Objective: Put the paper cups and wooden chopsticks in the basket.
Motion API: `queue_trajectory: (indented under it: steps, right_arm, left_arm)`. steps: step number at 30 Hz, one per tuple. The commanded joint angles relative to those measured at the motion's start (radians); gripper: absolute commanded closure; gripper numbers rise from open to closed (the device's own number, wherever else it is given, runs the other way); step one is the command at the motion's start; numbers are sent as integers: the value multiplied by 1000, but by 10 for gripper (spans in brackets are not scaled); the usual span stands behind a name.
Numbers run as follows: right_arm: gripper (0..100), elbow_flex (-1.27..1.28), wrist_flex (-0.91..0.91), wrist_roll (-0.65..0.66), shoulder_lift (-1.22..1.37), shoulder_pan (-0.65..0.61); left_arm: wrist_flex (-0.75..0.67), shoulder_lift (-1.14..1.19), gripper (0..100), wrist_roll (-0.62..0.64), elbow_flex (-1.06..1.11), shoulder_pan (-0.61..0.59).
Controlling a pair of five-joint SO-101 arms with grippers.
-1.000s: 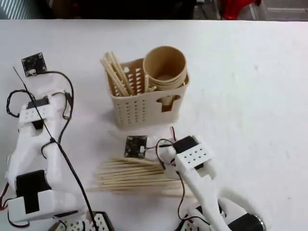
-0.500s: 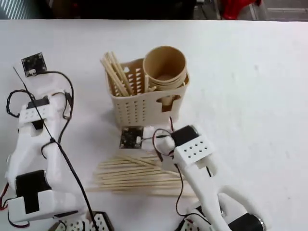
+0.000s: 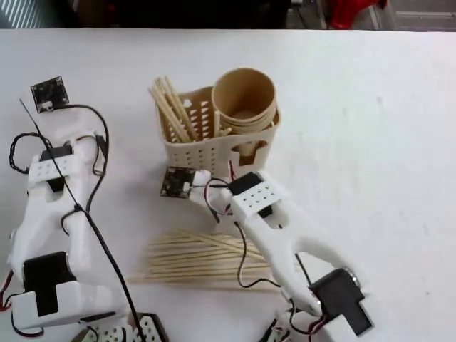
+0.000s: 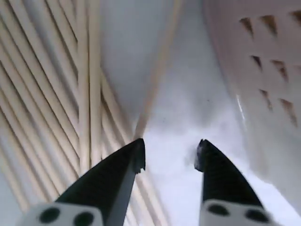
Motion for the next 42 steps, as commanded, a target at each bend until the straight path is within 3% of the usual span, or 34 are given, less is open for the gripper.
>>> queue_trajectory:
  steps: [1,13,29,42]
  right_arm:
    - [846,-40,-33,-9,18,-5]
    - [854,-46,-28,-12,140,-4]
    - [854,-114,71,-494,-4,-13]
    - [850,-78,111,-516,-15,-122]
  left_arm:
    - [-20,-10,880,-12,-6,-2]
    - [-17,-10,880,-12,-6,-2]
    - [-18,-10,880,-12,-6,-4]
    - [-20,-10,880,-12,-6,-5]
